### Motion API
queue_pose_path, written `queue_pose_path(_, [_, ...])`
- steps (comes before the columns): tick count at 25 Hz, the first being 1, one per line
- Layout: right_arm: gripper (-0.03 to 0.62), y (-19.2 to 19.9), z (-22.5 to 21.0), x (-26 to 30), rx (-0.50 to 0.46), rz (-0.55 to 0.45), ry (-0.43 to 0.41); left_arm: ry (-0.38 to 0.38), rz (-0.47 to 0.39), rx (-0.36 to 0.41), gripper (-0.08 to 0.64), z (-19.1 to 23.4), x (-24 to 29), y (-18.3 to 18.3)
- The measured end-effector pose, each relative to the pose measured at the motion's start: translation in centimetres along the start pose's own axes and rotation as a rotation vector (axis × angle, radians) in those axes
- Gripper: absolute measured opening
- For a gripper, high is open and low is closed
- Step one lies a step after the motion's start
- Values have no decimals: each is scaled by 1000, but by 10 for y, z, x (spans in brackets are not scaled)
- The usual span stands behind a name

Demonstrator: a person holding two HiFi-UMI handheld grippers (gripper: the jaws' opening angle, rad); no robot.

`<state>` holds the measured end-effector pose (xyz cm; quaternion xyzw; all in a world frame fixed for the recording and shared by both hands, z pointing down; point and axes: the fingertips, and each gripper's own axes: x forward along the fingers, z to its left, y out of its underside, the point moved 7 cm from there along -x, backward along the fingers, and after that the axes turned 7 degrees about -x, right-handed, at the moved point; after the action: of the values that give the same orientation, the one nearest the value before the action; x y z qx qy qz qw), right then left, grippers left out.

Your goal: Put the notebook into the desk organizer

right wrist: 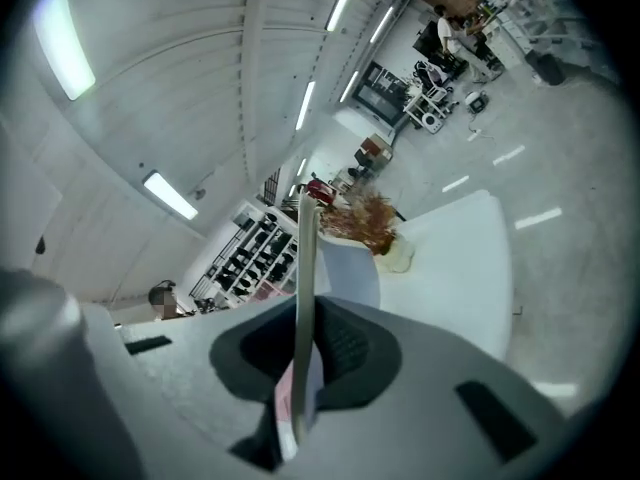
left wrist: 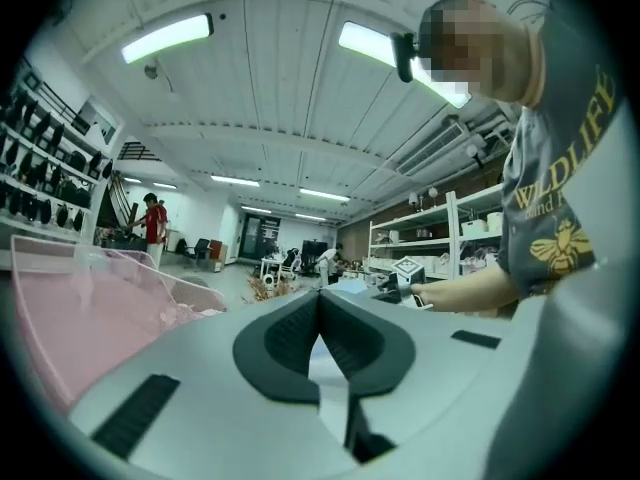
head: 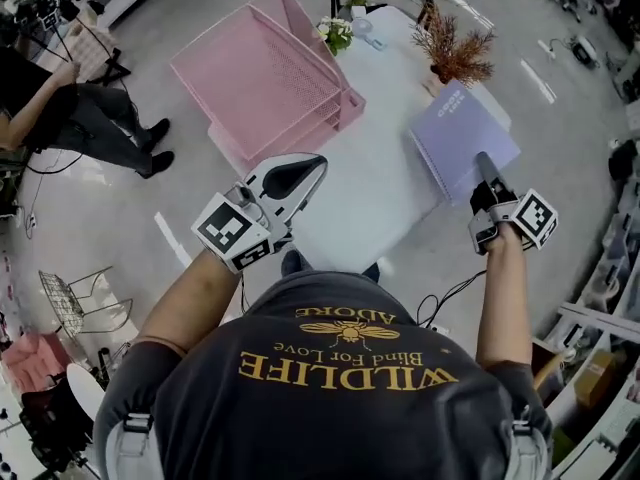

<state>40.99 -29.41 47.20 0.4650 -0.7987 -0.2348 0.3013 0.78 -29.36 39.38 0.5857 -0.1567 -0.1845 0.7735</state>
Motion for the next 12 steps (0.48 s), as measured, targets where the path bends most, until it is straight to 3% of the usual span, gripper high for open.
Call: queue_pose_path(12, [29, -57, 211, 57, -136, -115, -340, -103, -119, 95, 2, 34, -105, -81])
